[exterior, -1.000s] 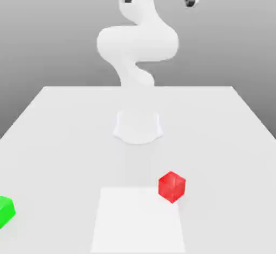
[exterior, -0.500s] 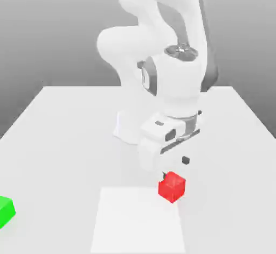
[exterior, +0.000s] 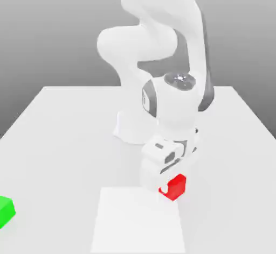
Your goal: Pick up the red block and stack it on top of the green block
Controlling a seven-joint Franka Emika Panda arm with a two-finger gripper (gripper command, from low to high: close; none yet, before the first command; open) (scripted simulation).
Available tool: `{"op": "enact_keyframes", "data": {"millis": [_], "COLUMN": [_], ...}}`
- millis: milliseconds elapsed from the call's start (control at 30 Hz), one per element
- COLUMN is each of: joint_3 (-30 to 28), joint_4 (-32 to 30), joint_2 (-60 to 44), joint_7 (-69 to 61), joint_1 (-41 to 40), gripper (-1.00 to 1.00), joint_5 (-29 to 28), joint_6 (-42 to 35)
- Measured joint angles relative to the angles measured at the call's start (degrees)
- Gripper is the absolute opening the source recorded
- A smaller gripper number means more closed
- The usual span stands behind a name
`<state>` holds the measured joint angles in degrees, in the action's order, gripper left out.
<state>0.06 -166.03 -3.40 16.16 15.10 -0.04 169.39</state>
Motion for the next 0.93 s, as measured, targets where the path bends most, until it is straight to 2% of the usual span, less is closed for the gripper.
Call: {"op": "enact_keyframes", "data": {"millis": [133, 200, 433, 667, 800, 833, 933], "joint_3": [-0.62, -2.92, -11.28, -21.38, -20.45, -19.73, -19.73], "joint_4": [-0.49, 2.43, 16.57, 29.57, 32.95, 33.15, 33.16], "joint_2": [7.3, 6.67, -0.86, -8.37, -16.82, -18.25, -18.25], "joint_7": [0.4, 2.7, 14.29, 25.56, 24.26, 23.67, 23.67], "joint_1": [-0.52, -4.16, -19.45, -29.15, -33.51, -34.2, -34.2], "gripper": [-1.0, -1.0, -1.0, -1.0, -1.0, 1.0, 1.0], "joint_5": [0.24, 1.49, 5.83, 8.98, 14.81, 15.8, 15.8], "joint_6": [-6.83, -9.2, -16.38, -22.46, -18.04, -16.89, -16.89]}}
